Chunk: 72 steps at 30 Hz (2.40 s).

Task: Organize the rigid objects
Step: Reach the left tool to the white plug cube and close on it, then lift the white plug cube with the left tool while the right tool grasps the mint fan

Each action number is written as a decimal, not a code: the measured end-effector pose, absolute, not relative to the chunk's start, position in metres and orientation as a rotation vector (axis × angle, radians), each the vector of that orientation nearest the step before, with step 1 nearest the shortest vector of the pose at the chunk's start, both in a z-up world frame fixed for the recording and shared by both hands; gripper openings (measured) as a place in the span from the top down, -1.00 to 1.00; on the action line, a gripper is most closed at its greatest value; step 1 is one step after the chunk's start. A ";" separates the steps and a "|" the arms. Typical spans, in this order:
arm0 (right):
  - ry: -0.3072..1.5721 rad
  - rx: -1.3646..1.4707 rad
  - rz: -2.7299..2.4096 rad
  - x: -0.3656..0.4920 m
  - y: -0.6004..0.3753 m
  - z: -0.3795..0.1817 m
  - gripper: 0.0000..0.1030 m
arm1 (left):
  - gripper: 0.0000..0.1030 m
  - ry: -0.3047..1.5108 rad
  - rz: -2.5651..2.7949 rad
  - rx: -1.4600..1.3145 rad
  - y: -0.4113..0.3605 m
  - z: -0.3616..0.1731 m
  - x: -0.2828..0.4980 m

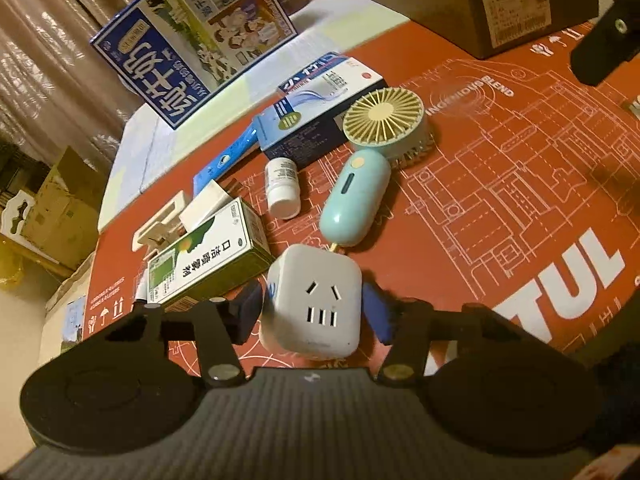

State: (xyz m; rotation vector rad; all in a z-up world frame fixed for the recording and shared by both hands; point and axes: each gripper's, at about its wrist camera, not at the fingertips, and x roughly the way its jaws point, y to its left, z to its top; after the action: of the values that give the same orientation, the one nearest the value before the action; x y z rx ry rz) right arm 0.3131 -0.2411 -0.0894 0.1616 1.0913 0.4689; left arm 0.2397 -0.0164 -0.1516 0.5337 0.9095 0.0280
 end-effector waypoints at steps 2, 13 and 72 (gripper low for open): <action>1.095 0.166 0.456 0.313 -0.237 -0.090 -0.96 | 0.02 0.904 0.001 0.545 -0.014 -0.152 0.239; 1.107 0.192 0.398 0.310 -0.186 -0.086 -0.96 | 0.04 0.946 -0.192 0.296 0.043 -0.127 0.243; 1.033 0.033 0.207 0.342 -0.067 -0.138 0.20 | 0.04 0.937 -0.261 0.053 0.157 -0.082 0.312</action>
State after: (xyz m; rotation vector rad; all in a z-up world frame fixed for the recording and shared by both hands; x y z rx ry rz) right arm 0.3420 -0.0674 -0.1375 0.0325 1.0331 0.2071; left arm 0.3123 0.1567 -0.0821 0.0529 0.9365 -0.2607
